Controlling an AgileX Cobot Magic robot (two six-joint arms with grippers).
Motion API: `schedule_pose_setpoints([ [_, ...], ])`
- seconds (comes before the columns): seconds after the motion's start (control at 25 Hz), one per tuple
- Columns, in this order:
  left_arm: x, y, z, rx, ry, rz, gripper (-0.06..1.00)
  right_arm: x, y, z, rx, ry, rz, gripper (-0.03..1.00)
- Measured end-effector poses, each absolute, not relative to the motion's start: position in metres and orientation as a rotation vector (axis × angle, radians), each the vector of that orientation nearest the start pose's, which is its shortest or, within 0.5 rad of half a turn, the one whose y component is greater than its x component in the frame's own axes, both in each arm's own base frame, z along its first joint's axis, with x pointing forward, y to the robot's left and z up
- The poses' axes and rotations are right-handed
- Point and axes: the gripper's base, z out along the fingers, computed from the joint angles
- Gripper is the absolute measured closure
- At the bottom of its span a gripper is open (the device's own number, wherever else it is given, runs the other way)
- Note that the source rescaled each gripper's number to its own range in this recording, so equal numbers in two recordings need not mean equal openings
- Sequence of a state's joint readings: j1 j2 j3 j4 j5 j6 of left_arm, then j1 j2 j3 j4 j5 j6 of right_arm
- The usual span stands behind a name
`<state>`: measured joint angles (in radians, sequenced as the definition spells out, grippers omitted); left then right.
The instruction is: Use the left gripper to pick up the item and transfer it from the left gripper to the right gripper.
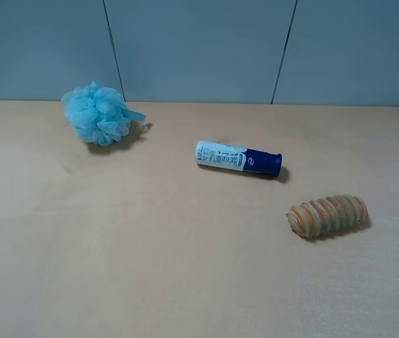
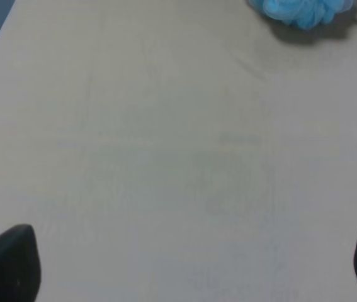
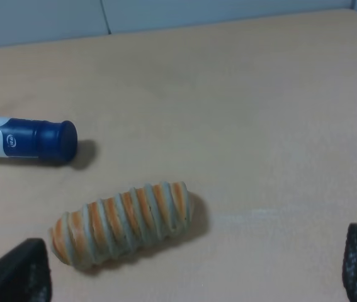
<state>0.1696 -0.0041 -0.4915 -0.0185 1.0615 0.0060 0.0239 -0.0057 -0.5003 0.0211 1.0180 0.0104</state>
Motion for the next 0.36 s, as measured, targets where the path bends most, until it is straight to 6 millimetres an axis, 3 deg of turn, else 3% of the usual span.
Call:
schedule_pose_setpoints([
  [0.36,-0.0043,-0.0022,0.2748,-0.167,2.044,0.087,-0.05,-0.0042,0.0015,0.2808,-0.014,1.996,0.047,-0.03],
])
